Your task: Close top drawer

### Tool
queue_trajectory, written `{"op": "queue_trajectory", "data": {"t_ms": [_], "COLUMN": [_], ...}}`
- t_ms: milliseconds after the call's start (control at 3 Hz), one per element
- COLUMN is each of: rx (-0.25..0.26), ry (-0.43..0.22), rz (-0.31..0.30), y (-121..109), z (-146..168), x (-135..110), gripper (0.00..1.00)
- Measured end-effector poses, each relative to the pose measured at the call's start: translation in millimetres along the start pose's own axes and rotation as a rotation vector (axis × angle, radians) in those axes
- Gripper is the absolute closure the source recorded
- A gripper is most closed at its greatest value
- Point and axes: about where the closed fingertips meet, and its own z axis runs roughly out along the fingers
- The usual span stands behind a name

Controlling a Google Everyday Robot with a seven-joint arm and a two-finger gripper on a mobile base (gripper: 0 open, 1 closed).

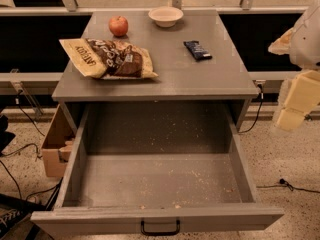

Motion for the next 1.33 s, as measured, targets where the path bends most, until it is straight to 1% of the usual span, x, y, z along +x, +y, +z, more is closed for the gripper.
{"op": "queue_trajectory", "data": {"t_ms": [333,667,1000,1333], "rx": [0.006,0.002,0.068,0.092], "ry": [-0.001,0.019,0.037,0.053], "rz": [0.000,0.015,0.057,0.105], "y": [0.2,34.9,78.4,123.5], "z": [-1.2,16.8,24.4,50.2], "x": [-0.4,14.7,34.8,59.4], "gripper": [0.00,0.01,0.22,0.45]}}
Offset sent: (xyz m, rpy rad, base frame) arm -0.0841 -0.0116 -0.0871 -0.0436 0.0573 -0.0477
